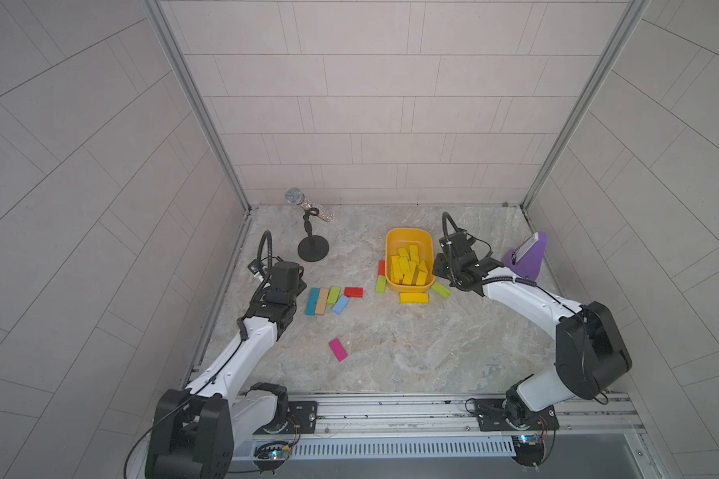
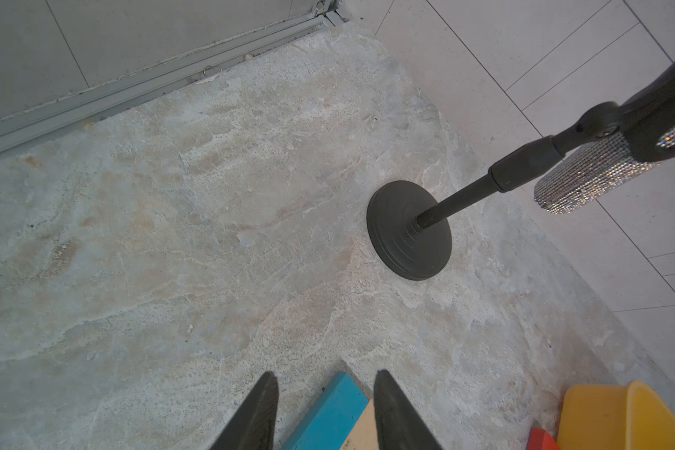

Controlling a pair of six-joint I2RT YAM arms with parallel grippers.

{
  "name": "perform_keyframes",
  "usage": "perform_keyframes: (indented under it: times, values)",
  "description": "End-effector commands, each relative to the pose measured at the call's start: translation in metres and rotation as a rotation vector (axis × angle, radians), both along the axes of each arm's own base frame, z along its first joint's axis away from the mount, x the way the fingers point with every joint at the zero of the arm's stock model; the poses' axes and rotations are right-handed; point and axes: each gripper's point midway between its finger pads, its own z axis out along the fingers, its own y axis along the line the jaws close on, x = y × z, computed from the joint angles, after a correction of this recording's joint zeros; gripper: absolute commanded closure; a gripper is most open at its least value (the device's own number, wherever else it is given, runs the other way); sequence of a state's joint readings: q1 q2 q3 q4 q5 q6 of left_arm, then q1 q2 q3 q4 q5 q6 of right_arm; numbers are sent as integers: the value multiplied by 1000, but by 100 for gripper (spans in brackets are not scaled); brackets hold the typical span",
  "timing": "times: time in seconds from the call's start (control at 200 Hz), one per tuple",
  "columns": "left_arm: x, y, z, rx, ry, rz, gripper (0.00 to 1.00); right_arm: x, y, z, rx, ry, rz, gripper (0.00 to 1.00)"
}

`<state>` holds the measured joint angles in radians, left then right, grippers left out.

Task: Pick out the yellow building blocks
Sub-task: Place the building block in the storage box, then move the building block to the center of the board.

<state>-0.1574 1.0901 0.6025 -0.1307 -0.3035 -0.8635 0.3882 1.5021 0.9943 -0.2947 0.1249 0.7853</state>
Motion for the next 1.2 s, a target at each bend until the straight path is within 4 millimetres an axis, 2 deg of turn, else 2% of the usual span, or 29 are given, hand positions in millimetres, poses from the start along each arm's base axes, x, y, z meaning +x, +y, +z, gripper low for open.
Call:
perform_keyframes:
  times: [0.0,0.255,0.4,0.796,1.196]
  values:
    - [-3,5,-8,6,17,20,55,-11,-9,-8,122,-3,-147,62]
    - [-4,5,-8,5,16,21,55,-35,4,-50,335,122,-271,63]
    - [-4,5,-8,0,14,24,55,-39,15,-69,426,165,-302,67]
    - [-3,5,-7,-2,9,25,55,-38,38,-91,554,219,-329,77]
    - [-4,6,-7,7,10,31,55,-39,63,-101,615,260,-309,80]
